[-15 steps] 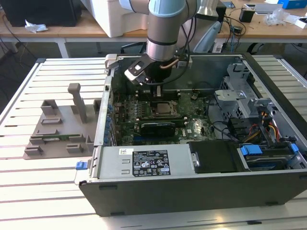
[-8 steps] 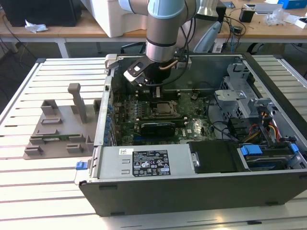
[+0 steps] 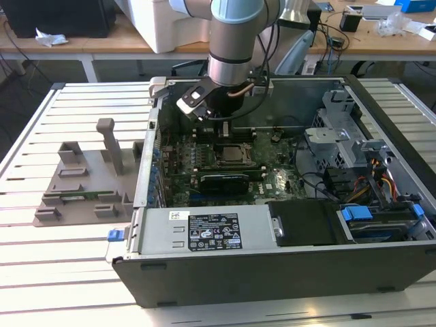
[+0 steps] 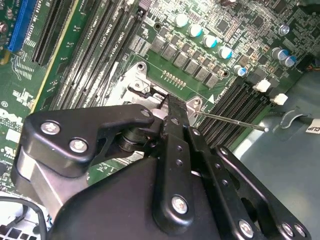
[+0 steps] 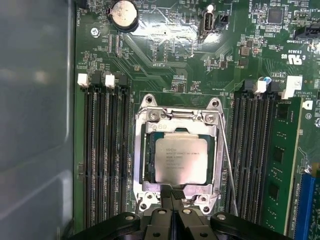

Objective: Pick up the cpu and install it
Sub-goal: 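Close the cpu cover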

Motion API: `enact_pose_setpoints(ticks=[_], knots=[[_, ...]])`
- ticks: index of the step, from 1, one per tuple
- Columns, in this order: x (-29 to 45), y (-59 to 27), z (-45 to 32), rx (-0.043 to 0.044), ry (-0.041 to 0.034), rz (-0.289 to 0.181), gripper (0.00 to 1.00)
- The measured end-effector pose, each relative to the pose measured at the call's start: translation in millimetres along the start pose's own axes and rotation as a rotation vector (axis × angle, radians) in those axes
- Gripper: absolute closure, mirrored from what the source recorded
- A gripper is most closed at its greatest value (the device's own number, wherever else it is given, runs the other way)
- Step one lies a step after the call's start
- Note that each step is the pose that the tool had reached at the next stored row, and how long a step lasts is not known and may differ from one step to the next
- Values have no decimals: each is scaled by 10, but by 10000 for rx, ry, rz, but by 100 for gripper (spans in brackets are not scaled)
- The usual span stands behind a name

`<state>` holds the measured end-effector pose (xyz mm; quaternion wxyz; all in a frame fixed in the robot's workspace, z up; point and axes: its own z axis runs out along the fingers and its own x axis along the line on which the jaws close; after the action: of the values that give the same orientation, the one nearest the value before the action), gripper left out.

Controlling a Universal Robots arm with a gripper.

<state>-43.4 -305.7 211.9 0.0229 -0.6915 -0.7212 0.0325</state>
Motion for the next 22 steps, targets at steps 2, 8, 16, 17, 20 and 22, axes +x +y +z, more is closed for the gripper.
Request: enact_pose_setpoints(ticks=[2, 8, 16, 17, 20, 22], knots=[[-2, 1, 24, 0, 0, 1, 89], [-9, -2, 61, 1, -3, -25, 89], [-56, 136, 39, 38, -5, -101, 89], [-58, 172, -23, 52, -2, -100, 89], [-66, 333, -37, 237, 14, -104, 89], [-68, 400, -41, 317, 28, -108, 89]])
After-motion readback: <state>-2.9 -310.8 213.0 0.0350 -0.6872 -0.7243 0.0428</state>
